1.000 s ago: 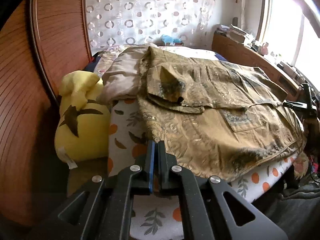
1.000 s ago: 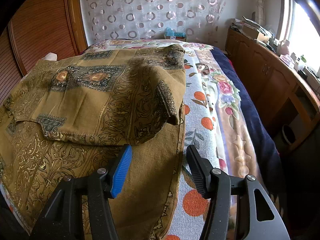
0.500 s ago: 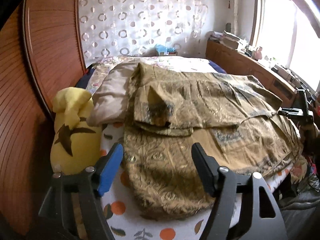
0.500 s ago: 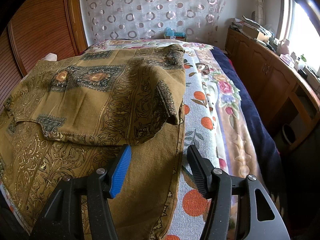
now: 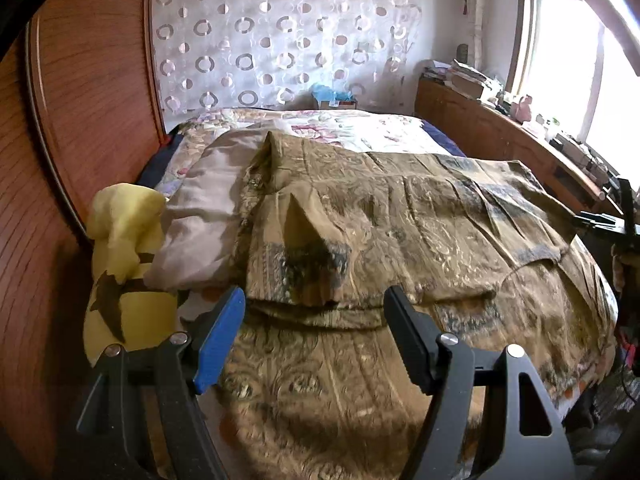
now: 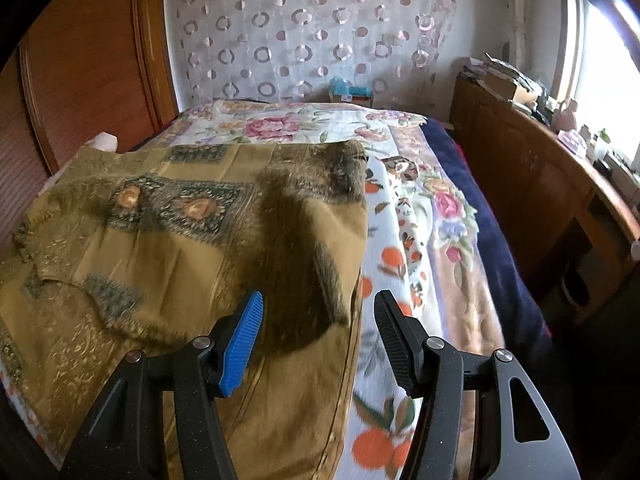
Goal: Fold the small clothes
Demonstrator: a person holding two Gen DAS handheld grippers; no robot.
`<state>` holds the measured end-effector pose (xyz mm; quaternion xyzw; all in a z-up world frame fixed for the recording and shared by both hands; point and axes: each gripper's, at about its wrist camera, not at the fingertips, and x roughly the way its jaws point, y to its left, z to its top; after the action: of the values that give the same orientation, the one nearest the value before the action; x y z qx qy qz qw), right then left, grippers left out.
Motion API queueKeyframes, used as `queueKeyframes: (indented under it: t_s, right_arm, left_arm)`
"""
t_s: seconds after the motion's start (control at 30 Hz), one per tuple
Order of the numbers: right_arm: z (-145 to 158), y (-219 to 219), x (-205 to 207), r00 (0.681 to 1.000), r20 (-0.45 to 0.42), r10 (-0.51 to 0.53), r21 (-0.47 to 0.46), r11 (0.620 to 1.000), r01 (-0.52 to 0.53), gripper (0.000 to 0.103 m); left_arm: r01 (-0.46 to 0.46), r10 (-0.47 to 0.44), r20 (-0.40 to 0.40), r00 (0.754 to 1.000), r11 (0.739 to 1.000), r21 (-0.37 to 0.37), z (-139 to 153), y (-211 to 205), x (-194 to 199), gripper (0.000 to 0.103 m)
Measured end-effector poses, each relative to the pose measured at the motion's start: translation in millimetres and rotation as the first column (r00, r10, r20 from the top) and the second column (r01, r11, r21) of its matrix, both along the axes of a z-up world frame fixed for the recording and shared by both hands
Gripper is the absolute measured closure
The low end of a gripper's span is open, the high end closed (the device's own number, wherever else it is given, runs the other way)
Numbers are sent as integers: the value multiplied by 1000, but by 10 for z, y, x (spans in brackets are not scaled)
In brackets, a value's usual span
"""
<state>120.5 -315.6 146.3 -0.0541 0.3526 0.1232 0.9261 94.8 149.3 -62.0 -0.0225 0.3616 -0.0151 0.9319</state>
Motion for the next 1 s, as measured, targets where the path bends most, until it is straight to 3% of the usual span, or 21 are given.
queueKeyframes:
  t_s: [0.2, 0.33, 0.47, 0.5, 0.57, 0.63, 0.67, 0.7, 1.0]
  right_arm:
    - [-181, 81, 347, 994, -110, -22, 2, 1000, 23, 43]
    - [-217, 172, 366, 994, -105, -6, -6, 1000, 5, 44]
    - [-211, 236, 364, 996, -89, 11, -43, 999, -15, 55]
    - [-204, 249, 362, 996, -87, 17, -45, 999, -21, 58]
    - [-175, 292, 344, 997, -76, 31, -46, 998, -35, 85]
    - [-111, 309, 310, 997, -57, 44, -37, 998, -46, 92]
    - [-79, 279, 287, 997, -48, 55, -21, 998, -56, 98]
    - [-32, 262, 259, 997, -33, 65, 3, 998, -65, 98]
    - [345, 134, -147, 990, 96, 102, 86, 990, -111, 100]
  left_arm:
    - [-11, 11, -68, 998, 1000, 1, -123, 13, 283, 30]
    - [-3, 8, -107, 994, 999, 46, -228, -35, 398, 30]
    - [22, -19, -75, 997, 999, 36, -209, -79, 407, 31]
    - [26, -24, -67, 997, 999, 28, -197, -86, 415, 34]
    - [44, -44, -67, 997, 999, 4, -189, -92, 455, 49]
    - [56, -57, -89, 994, 998, -14, -217, -93, 509, 66]
    - [58, -59, -100, 993, 998, -10, -237, -104, 537, 88]
    - [55, -54, -107, 993, 998, 1, -251, -115, 551, 100]
    - [44, -42, 35, 999, 997, -64, 129, 59, 216, 101]
